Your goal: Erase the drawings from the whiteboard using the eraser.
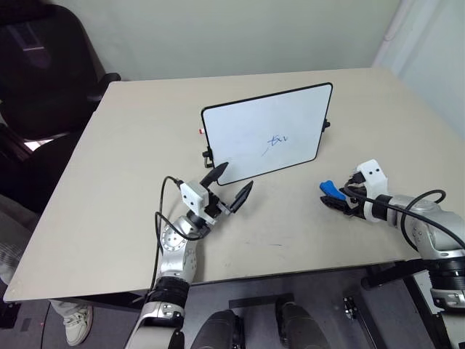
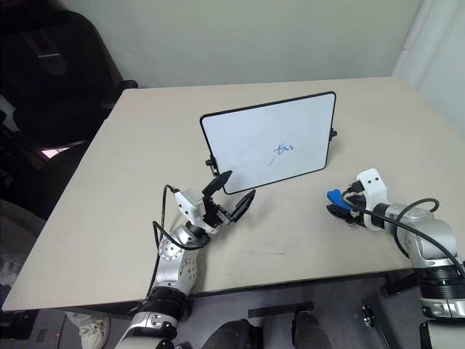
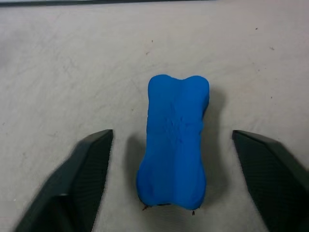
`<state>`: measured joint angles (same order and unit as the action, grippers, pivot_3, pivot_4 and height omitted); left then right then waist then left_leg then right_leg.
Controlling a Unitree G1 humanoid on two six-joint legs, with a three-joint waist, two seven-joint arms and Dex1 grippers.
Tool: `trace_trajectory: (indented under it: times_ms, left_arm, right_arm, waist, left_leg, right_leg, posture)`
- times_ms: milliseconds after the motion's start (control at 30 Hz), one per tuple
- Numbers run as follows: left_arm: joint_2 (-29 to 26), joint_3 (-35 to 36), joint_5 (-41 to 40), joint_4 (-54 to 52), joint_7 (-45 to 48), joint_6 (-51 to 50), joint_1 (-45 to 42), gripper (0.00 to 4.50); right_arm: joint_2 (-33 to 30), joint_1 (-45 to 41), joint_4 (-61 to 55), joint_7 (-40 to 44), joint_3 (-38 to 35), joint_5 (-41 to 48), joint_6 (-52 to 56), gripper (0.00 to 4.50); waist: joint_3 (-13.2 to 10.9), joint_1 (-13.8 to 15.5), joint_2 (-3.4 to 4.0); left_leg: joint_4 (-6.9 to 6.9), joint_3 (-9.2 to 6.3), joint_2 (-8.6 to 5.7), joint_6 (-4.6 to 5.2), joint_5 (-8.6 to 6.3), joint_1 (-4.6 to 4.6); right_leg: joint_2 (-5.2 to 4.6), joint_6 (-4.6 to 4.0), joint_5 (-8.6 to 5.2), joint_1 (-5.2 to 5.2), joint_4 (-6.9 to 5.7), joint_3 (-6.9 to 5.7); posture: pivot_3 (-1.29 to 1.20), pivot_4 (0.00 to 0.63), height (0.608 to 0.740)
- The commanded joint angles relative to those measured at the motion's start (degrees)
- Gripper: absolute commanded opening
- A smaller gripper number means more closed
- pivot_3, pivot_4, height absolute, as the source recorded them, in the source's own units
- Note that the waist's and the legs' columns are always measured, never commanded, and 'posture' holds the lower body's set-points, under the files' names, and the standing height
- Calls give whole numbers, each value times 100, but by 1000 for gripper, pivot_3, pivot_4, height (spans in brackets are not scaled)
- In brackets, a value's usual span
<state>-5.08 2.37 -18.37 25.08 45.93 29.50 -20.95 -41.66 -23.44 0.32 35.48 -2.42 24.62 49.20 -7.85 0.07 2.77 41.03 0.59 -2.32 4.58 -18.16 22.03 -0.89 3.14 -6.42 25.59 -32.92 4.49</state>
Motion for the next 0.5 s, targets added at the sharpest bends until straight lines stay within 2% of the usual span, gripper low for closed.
trace_trajectory:
  times_ms: [33,67,100,200,333,400,500]
  left_arm:
    - [40,-26,-53,-57,-11,17,134,4500]
    - [41,-29,-56,-68,-10,4,143,4500]
    - [42,-35,-59,-85,-11,-14,154,4500]
    - [49,-48,-66,-107,-8,-46,177,4500]
    - [58,-49,-54,-143,-22,-57,205,4500]
    - [59,-51,-51,-165,-26,-65,218,4500]
    - [55,-51,-51,-177,-23,-72,225,4500]
  right_arm:
    - [-44,-14,-174,100,-61,-24,21,2859]
    - [-62,-4,-211,119,-67,-21,43,2557]
    - [-88,9,-245,143,-67,-27,53,2557]
    - [-162,87,-472,284,-113,27,34,1888]
    - [-156,31,-860,311,-249,186,174,711]
    - [-118,-83,-1098,266,-274,261,294,478]
    - [-1,-303,-1356,155,-208,285,405,443]
  waist:
    - [0,-2,0]
    - [0,-2,0]
    - [0,-2,0]
    - [0,0,0]
    - [0,-12,0]
    - [0,-18,0]
    - [0,-28,0]
  left_leg:
    - [0,0,0,0,-1,0]
    - [0,0,0,0,-1,0]
    - [0,0,0,0,-1,0]
    - [0,0,0,0,-3,0]
    - [0,0,0,-3,-6,0]
    - [-1,0,0,-3,-7,0]
    - [-1,0,0,-4,-7,0]
  right_leg:
    - [0,0,0,0,0,0]
    - [0,0,0,0,0,0]
    - [0,0,-1,0,0,0]
    - [0,1,-3,0,1,0]
    - [1,-1,-10,1,0,0]
    - [2,-2,-11,2,0,0]
    - [3,-1,-13,2,0,0]
  posture:
    - [0,150,726]
    - [0,150,726]
    - [0,150,726]
    - [0,150,726]
    - [0,150,726]
    - [0,150,726]
    - [0,150,726]
